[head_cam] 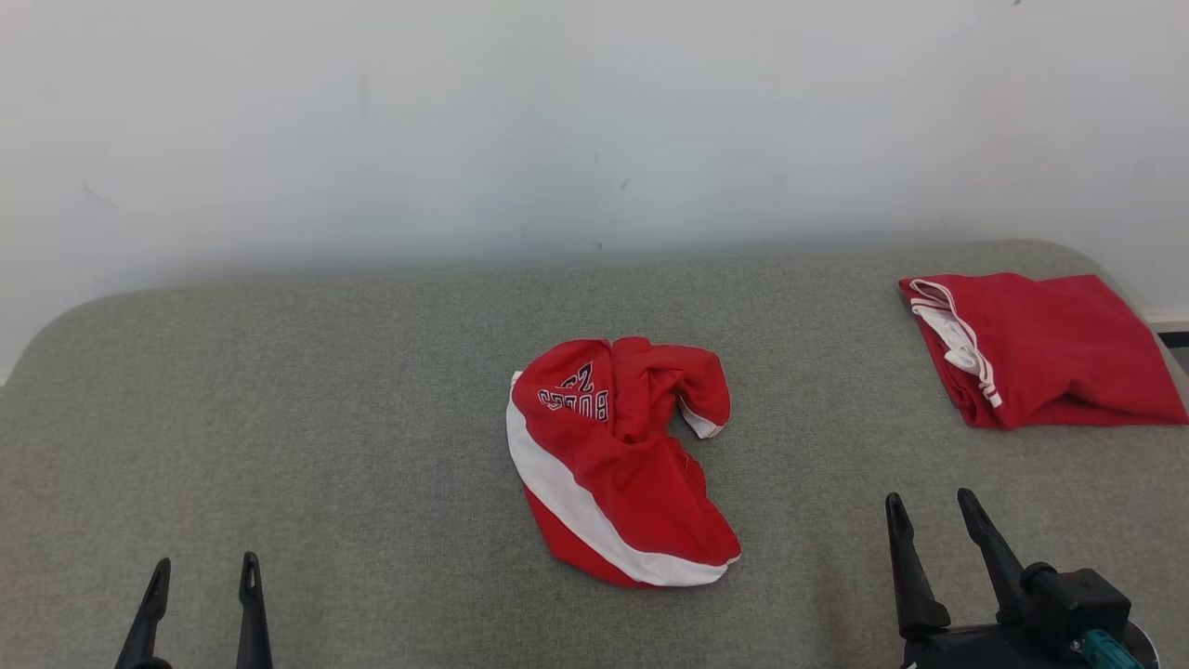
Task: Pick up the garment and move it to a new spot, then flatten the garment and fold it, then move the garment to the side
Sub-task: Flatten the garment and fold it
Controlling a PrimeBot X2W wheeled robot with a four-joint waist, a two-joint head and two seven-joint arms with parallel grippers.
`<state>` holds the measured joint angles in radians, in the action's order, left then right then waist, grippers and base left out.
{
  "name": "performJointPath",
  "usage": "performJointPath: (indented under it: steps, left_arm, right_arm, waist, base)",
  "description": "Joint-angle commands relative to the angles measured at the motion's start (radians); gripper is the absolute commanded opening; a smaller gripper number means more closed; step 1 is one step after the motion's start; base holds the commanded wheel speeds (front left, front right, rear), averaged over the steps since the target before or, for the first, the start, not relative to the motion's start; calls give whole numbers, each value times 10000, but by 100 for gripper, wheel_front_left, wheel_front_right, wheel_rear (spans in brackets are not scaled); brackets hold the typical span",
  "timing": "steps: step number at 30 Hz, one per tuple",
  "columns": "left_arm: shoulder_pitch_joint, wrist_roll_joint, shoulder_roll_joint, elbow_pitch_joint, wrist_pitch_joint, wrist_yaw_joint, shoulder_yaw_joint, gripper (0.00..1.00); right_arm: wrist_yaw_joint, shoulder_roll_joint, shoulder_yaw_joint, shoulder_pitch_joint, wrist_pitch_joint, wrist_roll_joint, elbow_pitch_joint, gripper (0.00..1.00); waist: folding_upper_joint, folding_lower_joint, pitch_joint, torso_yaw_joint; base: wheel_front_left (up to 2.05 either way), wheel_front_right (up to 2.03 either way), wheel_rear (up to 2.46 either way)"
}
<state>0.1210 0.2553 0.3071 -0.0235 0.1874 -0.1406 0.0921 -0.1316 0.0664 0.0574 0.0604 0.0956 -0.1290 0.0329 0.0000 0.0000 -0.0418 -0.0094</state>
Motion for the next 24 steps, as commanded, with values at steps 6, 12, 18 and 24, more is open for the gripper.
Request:
performJointPath:
  steps: [6, 12, 18, 24]
  left_arm:
    - [119, 140, 51, -26, 55, -48, 13, 100]
    - [36, 181, 51, 13, 75, -72, 67, 100]
    - [-1, 197, 40, 96, 97, -74, 125, 100]
    - [9, 198, 49, 118, 138, -97, 154, 100]
  right_arm:
    - [23, 6, -35, -14, -13, -16, 72, 100]
    - [23, 39, -7, 4, -18, -37, 92, 100]
    - [23, 56, -21, -17, -31, -48, 70, 100]
    - [23, 29, -14, 67, -49, -18, 32, 100]
  waist:
    - [0, 0, 20, -44]
    - [0, 0, 35, -49]
    - [0, 0, 33, -36]
    - [0, 0, 34, 3]
  base:
    - [0, 0, 0]
    - [0, 0, 0]
    - [0, 0, 0]
    - [0, 0, 0]
